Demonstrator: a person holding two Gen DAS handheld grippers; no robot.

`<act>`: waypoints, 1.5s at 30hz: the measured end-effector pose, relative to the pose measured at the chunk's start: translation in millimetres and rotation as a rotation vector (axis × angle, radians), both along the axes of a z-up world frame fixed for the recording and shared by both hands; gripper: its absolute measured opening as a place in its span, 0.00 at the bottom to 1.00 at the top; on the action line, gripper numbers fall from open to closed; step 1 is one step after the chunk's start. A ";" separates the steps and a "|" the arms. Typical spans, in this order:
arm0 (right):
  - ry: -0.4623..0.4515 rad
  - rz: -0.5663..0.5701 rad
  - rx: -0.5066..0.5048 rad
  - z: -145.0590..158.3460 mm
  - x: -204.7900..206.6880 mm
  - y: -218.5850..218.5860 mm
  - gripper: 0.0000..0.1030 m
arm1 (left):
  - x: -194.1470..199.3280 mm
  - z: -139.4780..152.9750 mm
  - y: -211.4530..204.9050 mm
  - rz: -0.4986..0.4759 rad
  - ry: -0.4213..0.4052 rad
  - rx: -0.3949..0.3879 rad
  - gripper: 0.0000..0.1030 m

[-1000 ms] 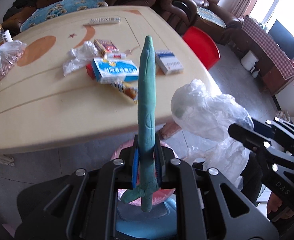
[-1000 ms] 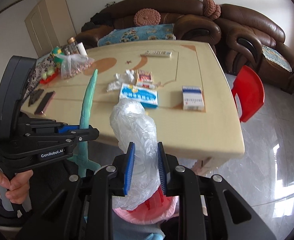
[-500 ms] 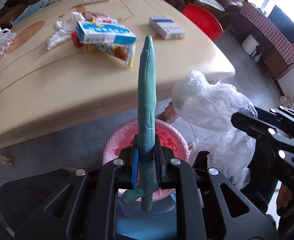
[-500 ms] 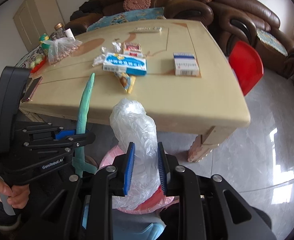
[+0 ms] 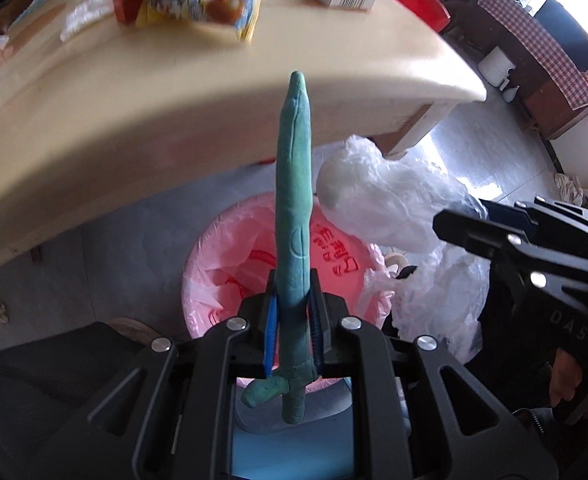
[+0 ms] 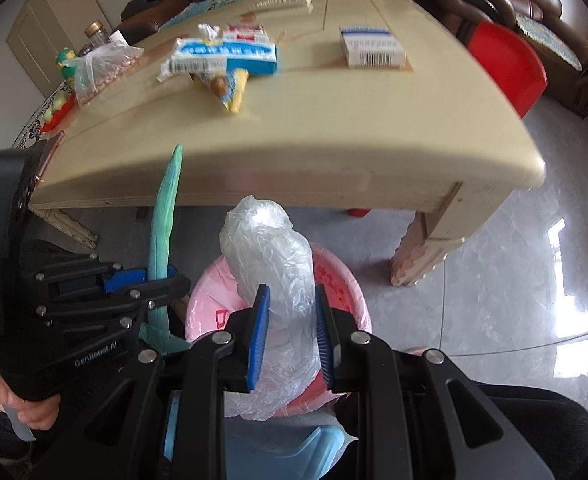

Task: Collect trash
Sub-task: 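Lower both held items into the pink bin and open both tools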

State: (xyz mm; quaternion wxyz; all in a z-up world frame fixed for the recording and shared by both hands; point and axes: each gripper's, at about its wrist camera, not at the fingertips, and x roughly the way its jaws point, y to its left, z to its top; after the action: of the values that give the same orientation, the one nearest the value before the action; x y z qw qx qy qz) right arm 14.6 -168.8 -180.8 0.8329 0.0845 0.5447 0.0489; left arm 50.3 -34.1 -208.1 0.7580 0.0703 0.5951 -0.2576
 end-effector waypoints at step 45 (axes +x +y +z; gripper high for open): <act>0.298 0.040 -0.088 -157.8 43.0 3.9 0.22 | 25.5 -162.2 -7.9 0.055 0.318 0.119 0.14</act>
State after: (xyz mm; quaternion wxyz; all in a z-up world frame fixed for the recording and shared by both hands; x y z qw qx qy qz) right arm 57.5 -164.9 -338.7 0.7447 0.0434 0.6654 0.0285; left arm 75.9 -41.9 -370.3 0.6556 0.0570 0.7234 -0.2089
